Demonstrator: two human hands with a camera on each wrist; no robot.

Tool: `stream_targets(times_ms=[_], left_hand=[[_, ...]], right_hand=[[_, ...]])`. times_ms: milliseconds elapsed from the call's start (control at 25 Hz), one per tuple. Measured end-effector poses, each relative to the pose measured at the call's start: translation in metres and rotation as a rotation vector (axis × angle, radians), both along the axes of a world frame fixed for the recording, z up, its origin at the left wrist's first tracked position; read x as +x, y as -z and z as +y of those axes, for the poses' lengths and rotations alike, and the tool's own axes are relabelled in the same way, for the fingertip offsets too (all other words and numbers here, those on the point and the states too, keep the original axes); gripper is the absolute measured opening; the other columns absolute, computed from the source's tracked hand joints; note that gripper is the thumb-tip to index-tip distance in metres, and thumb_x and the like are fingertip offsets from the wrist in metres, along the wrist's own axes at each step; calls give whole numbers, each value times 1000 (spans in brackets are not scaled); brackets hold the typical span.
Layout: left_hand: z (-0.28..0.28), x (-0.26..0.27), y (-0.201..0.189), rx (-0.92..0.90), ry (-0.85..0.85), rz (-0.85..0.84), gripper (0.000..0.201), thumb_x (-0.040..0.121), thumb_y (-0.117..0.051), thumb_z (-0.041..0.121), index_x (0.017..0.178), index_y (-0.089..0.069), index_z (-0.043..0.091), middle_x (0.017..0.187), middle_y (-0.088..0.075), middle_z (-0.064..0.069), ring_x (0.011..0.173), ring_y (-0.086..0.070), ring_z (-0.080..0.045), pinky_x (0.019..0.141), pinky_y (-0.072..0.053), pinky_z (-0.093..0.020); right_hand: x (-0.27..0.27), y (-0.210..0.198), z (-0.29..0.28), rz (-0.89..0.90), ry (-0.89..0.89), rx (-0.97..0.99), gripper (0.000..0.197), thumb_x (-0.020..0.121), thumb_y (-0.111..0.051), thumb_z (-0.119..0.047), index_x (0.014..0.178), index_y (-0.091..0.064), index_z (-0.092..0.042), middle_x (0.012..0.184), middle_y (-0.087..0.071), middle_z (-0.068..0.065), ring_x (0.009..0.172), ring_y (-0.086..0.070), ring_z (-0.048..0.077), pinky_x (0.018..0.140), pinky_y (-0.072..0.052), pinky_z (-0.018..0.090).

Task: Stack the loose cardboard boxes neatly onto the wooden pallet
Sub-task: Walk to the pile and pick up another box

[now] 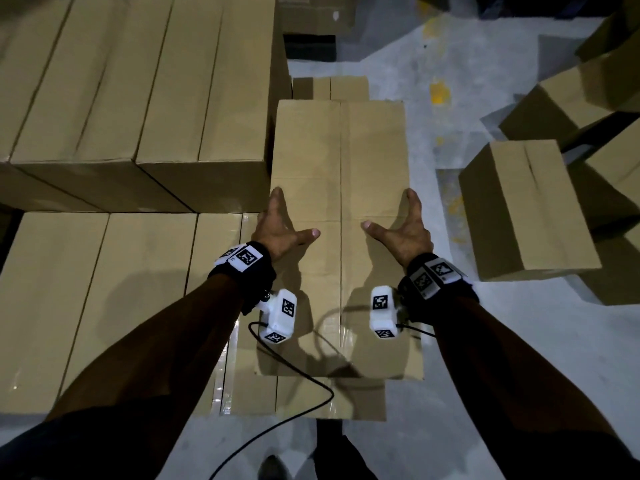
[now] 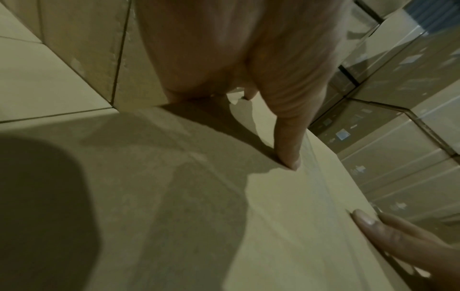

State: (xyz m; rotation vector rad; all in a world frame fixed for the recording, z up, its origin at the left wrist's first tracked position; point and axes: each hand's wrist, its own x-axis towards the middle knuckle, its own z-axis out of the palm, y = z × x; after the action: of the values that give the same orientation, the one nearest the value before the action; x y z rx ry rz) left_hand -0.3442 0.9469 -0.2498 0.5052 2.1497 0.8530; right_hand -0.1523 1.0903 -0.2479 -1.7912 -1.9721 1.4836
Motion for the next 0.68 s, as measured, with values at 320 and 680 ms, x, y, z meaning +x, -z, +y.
stream_targets(times_ms=[320,680], left_hand=[[11,-22,9,15,-36,73,108,70,-88,38,156,-22,30,157,-27,-12,143,-31,-31,115,-31,-38],[16,-22,5,-109,7,165,98,74,-83,48,152,-25,41,150,-27,-15,133,-42,-38,103,-41,-41]], right_hand=[[-32,11,24,9,-10,-6,110,77,-80,-55,158,-7,-45,158,-38,10,141,-40,37,117,-33,48],[-39,14,31,-21,-27,21,106,81,-78,-52,158,-7,-42,157,-38,12,139,-41,37,115,-34,43]])
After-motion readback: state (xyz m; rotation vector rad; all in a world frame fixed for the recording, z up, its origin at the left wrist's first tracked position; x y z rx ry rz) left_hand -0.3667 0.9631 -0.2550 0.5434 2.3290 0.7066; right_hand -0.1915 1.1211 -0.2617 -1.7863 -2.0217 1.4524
